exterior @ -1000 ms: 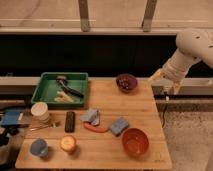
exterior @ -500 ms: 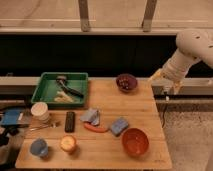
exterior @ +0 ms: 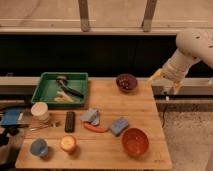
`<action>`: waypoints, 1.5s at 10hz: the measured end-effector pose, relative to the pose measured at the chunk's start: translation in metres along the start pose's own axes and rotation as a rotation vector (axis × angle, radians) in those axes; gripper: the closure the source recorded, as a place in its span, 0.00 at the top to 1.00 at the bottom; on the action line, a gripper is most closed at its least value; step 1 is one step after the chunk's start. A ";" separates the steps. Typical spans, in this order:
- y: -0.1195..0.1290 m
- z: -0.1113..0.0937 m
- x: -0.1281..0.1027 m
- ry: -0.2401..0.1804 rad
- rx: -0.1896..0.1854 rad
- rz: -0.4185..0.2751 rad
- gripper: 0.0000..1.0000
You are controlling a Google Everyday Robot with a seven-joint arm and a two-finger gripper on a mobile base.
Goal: Place sponge in table surface
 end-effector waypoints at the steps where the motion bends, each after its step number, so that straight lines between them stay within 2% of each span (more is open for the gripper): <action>1: 0.000 0.000 0.000 0.000 0.000 0.000 0.80; 9: 0.000 -0.001 -0.001 0.000 0.002 0.003 0.80; 11: 0.011 0.004 0.011 0.023 0.014 -0.031 0.80; 13: 0.032 0.023 0.036 0.055 0.014 -0.073 0.80; 15: 0.048 0.059 0.058 0.119 0.007 -0.110 0.80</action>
